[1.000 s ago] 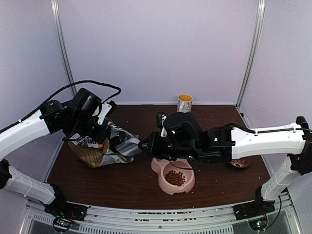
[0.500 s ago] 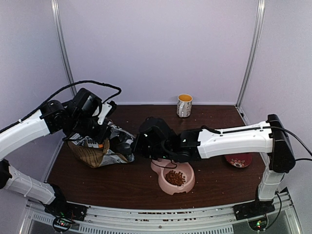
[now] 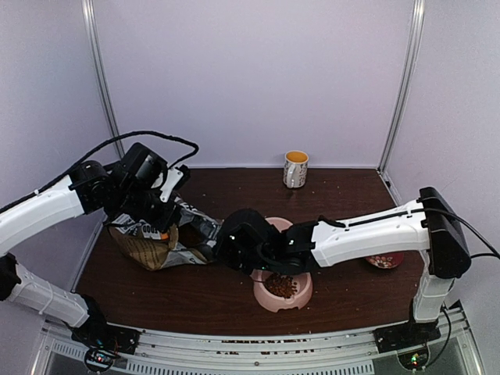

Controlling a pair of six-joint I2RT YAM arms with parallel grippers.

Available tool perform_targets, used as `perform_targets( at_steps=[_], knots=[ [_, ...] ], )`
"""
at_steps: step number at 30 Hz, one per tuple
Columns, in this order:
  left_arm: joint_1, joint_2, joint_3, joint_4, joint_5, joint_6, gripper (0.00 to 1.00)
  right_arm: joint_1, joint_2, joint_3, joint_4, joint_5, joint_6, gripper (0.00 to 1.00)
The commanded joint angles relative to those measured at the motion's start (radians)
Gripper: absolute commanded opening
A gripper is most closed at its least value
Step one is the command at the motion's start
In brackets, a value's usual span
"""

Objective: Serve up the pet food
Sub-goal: Insert the spatula into the pet food bag.

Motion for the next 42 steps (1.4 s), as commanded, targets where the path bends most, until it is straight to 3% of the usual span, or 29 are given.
perform_targets(
  at_steps=[1,17,29,42],
  knots=[
    [-0.001,-0.004,0.026,0.126,0.012,0.005,0.0,0.012,-0.005,-0.066,-0.027,-0.029,0.079,0.0],
    [-0.006,-0.072,-0.138,0.122,0.099,-0.099,0.0,0.074,0.015,-0.114,0.063,-0.073,0.204,0.0],
    [-0.006,-0.104,-0.199,0.124,0.072,-0.11,0.0,0.103,0.057,-0.144,0.14,-0.098,0.27,0.0],
    [-0.006,-0.102,-0.201,0.128,0.056,-0.11,0.0,0.107,0.066,-0.159,0.19,-0.16,0.234,0.25]
  ],
)
